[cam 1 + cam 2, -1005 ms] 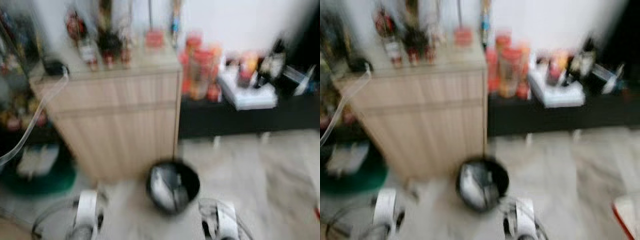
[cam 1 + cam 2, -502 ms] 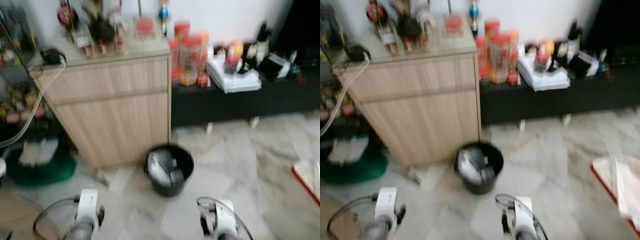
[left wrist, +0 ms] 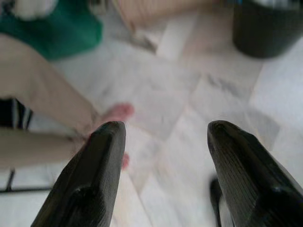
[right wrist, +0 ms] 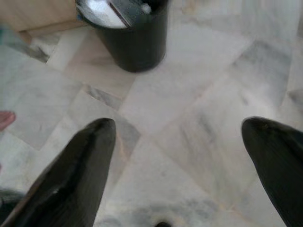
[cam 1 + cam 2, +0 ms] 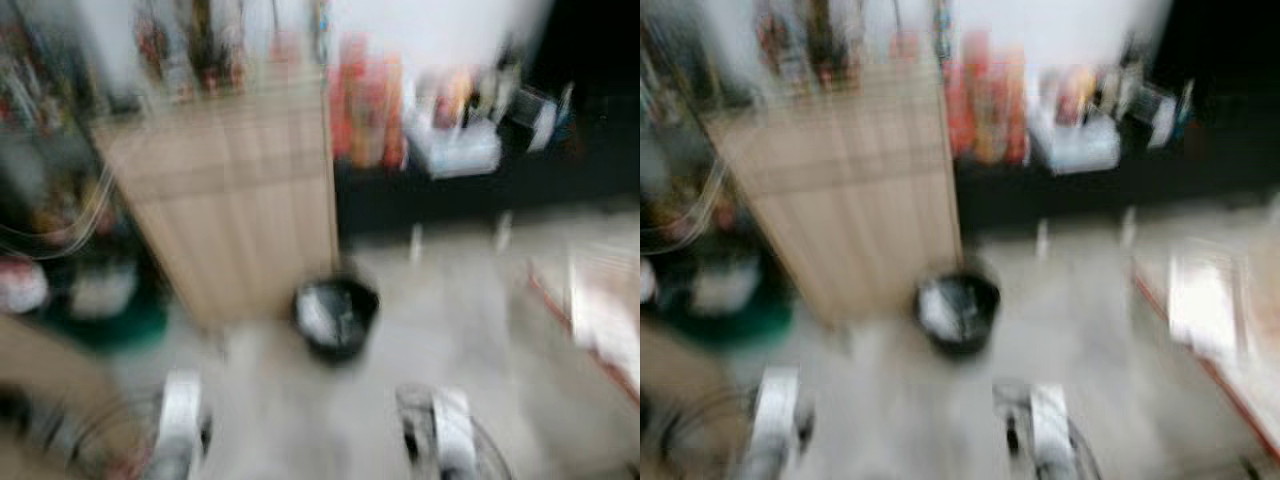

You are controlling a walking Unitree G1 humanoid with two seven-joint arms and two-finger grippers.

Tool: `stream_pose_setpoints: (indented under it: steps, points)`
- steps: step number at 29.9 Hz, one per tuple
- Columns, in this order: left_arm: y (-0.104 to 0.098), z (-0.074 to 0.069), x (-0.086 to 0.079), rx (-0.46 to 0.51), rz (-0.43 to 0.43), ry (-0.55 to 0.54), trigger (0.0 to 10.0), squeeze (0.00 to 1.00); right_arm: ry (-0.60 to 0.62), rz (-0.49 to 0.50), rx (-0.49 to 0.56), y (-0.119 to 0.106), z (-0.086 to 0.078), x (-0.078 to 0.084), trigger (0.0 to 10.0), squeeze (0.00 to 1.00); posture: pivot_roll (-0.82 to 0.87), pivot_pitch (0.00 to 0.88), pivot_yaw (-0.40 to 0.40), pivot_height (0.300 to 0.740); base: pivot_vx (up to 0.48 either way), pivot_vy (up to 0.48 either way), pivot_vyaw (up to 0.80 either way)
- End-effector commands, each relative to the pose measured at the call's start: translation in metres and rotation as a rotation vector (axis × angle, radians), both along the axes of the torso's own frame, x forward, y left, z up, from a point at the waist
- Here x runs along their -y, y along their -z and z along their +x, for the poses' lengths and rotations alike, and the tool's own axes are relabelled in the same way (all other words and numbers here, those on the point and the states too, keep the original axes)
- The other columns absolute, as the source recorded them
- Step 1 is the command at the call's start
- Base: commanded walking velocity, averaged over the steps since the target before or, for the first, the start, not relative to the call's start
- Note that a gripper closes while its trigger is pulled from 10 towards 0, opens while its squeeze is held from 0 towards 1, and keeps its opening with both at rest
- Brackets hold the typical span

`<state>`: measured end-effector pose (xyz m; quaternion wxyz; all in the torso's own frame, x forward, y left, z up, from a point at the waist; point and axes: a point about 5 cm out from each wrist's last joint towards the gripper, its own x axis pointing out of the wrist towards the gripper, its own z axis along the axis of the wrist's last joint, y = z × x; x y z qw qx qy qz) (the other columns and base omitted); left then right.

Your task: Picking trash to rubbish bin

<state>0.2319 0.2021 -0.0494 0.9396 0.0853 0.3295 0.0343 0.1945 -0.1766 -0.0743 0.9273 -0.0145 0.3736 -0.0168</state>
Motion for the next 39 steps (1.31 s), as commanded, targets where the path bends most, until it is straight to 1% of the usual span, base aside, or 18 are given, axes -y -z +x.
stream_pose_setpoints:
  steps: [1,3,5,7,8,9,10,11,12,15,16,19,21,22,26,29,32,39]
  points:
    - [-0.022,0.028,0.003,0.124,0.040,0.065,10.0,0.00,-0.061,-0.008,0.089,-0.013,0.021,-0.009,10.0,0.00,-0.08,0.000,0.038,0.740,0.000,0.000,0.00]
    - [-0.038,0.045,0.016,0.214,0.046,0.141,10.0,0.00,-0.084,-0.007,0.181,-0.027,0.041,-0.012,10.0,0.00,-0.08,0.000,0.038,0.740,0.000,0.000,0.00]
    - [-0.046,0.054,0.021,0.257,0.046,0.164,10.0,0.00,-0.091,-0.007,0.224,-0.034,0.050,-0.014,10.0,0.00,-0.08,0.000,0.038,0.740,0.000,0.000,0.00]
    - [-0.061,0.068,0.029,0.327,0.027,0.178,10.0,0.00,-0.107,-0.002,0.308,-0.050,0.068,-0.017,10.0,0.00,-0.08,0.000,0.039,0.740,0.000,0.000,0.00]
    - [-0.071,0.077,0.033,0.374,0.019,0.185,10.0,0.00,-0.124,0.005,0.374,-0.062,0.081,-0.021,10.0,0.00,-0.08,0.000,0.041,0.740,0.000,0.000,0.00]
    - [-0.071,0.077,0.033,0.374,0.019,0.185,10.0,0.00,-0.124,0.005,0.374,-0.062,0.081,-0.021,10.0,0.00,-0.08,0.000,0.041,0.740,0.000,0.000,0.00]
    - [-0.078,0.083,0.035,0.406,0.012,0.182,10.0,0.00,-0.135,0.011,0.422,-0.071,0.089,-0.024,10.0,0.00,-0.08,0.000,0.044,0.740,0.000,0.000,0.00]
    - [-0.092,0.093,0.038,0.471,-0.008,0.169,10.0,0.00,-0.149,0.033,0.529,-0.091,0.105,-0.030,10.0,0.00,-0.09,0.000,0.048,0.740,0.000,0.000,0.00]
    - [-0.102,0.099,0.040,0.514,-0.015,0.168,10.0,0.00,-0.156,0.045,0.598,-0.104,0.114,-0.034,10.0,0.00,-0.09,0.000,0.049,0.740,0.000,0.000,0.00]
    - [-0.123,0.111,0.042,0.613,-0.025,0.158,10.0,0.00,-0.173,0.060,0.748,-0.135,0.132,-0.041,10.0,0.00,-0.09,0.000,0.051,0.740,0.000,0.000,0.00]
    - [-0.134,0.117,0.041,0.655,-0.045,0.135,10.0,0.00,-0.175,0.070,0.817,-0.151,0.140,-0.044,10.0,0.00,-0.09,0.000,0.051,0.740,0.000,0.000,0.00]
    - [-0.137,0.119,0.041,0.667,-0.052,0.128,10.0,0.00,-0.175,0.074,0.838,-0.155,0.142,-0.045,10.0,0.00,-0.09,0.000,0.051,0.740,0.000,0.000,0.00]
    - [-0.156,0.128,0.043,0.748,-0.075,0.081,10.0,0.00,-0.179,0.099,0.910,-0.175,0.152,-0.051,10.0,0.00,-0.08,0.000,0.058,0.740,0.000,0.000,0.00]
    - [-0.171,0.134,0.047,0.807,-0.098,0.053,10.0,0.00,-0.186,0.125,0.961,-0.188,0.158,-0.057,10.0,0.00,-0.08,0.000,0.060,0.740,0.000,0.000,0.00]
    - [-0.181,0.137,0.051,0.851,-0.093,0.069,10.0,0.00,-0.183,0.138,0.986,-0.195,0.160,-0.062,10.0,0.00,-0.08,0.000,0.064,0.740,0.000,0.000,0.00]
    - [-0.201,0.142,0.057,0.935,-0.055,0.116,10.0,0.00,-0.181,0.153,1.020,-0.201,0.160,-0.068,10.0,0.00,-0.10,0.000,0.075,0.740,0.000,0.000,0.00]
    - [-0.205,0.142,0.055,0.957,-0.049,0.117,10.0,0.00,-0.178,0.149,1.015,-0.200,0.159,-0.067,10.0,0.00,-0.10,0.000,0.078,0.740,0.000,0.000,0.00]
    - [-0.192,0.136,0.049,0.931,-0.031,0.108,10.0,0.00,-0.151,0.129,1.007,-0.195,0.157,-0.058,10.0,0.00,-0.11,0.000,0.080,0.740,0.000,0.000,-0.58]
